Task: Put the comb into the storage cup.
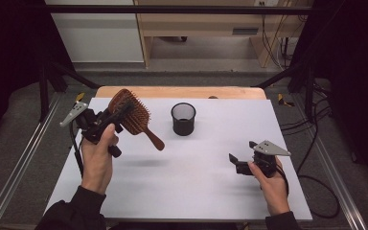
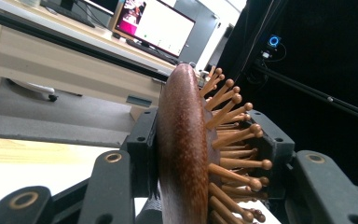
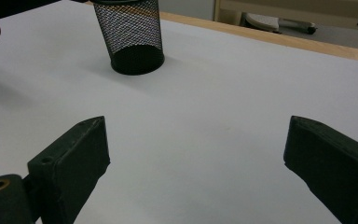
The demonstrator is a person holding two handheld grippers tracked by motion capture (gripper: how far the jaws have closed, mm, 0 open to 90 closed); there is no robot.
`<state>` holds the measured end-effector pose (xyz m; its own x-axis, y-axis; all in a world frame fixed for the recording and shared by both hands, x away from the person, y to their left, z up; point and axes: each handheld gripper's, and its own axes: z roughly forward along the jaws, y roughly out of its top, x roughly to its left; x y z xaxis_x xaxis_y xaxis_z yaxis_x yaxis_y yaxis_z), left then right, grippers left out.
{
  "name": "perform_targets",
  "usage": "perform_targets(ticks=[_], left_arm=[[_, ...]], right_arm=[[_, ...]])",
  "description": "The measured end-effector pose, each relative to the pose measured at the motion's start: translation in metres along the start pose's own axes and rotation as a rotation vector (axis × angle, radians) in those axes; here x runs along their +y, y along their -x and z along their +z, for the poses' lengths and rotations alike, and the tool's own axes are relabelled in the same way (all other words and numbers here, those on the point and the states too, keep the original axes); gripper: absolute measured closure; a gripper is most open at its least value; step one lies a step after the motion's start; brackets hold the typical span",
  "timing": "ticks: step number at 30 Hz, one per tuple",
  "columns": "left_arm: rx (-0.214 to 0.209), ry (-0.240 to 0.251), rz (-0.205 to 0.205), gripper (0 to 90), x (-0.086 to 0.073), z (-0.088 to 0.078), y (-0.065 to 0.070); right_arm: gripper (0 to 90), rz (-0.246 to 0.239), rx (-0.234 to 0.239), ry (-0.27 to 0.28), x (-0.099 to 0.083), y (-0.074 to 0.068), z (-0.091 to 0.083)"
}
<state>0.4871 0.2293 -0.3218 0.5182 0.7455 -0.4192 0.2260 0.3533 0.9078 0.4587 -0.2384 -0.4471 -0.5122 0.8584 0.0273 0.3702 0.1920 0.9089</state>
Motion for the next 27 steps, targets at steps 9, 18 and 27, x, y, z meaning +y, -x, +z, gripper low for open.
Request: perform_targets(ticks=[9, 18, 27], left_arm=[[-0.026, -0.023, 0.020, 51.4, 0.007, 0.014, 0.013], [-0.035, -0.042, 0.045, 51.4, 0.012, 0.029, 0.022], [-0.041, -0.059, 0.086, 51.4, 0.020, 0.041, 0.033]], right_arm=[[6.0, 0.003, 0.011, 0.018, 0.001, -0.001, -0.001], [6.0, -0.002, 0.009, 0.014, 0.001, -0.002, -0.001], [5.9, -0.001, 0.011, 0.016, 0.001, -0.002, -0.001]])
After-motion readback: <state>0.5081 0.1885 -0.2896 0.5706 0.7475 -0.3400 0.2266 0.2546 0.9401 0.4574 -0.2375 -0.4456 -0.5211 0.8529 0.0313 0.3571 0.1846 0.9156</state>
